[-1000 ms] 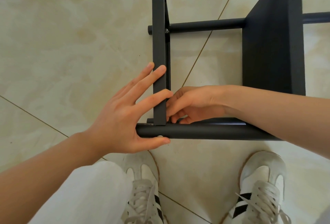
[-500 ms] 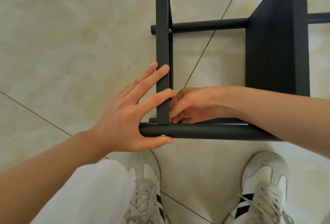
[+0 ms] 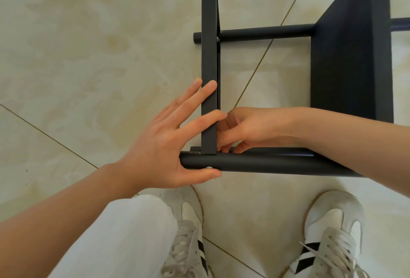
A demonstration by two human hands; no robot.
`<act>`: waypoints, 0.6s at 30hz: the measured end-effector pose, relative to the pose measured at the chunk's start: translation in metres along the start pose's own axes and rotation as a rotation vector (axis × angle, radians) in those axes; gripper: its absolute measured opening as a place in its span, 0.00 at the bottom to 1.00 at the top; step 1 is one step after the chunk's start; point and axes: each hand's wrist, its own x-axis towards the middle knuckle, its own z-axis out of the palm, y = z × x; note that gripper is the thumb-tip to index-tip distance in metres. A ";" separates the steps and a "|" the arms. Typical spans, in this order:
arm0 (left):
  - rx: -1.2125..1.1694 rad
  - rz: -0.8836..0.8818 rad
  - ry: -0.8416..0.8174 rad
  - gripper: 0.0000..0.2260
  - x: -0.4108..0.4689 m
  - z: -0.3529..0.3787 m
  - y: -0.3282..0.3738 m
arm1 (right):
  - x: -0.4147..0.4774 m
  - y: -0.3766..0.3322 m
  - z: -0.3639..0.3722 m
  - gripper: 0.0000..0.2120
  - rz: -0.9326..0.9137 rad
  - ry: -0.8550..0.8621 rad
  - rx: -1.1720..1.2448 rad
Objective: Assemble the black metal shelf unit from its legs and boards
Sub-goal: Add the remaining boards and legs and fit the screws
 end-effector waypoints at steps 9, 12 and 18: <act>-0.222 -0.209 0.093 0.39 -0.017 0.009 0.019 | -0.037 0.007 -0.006 0.14 -0.048 -0.039 -0.108; -0.667 -0.506 0.249 0.46 -0.027 0.022 0.037 | -0.047 0.005 -0.004 0.12 -0.077 0.007 -0.190; -1.134 -0.765 0.222 0.40 -0.028 0.043 0.056 | -0.057 -0.003 -0.003 0.12 -0.121 0.074 -0.236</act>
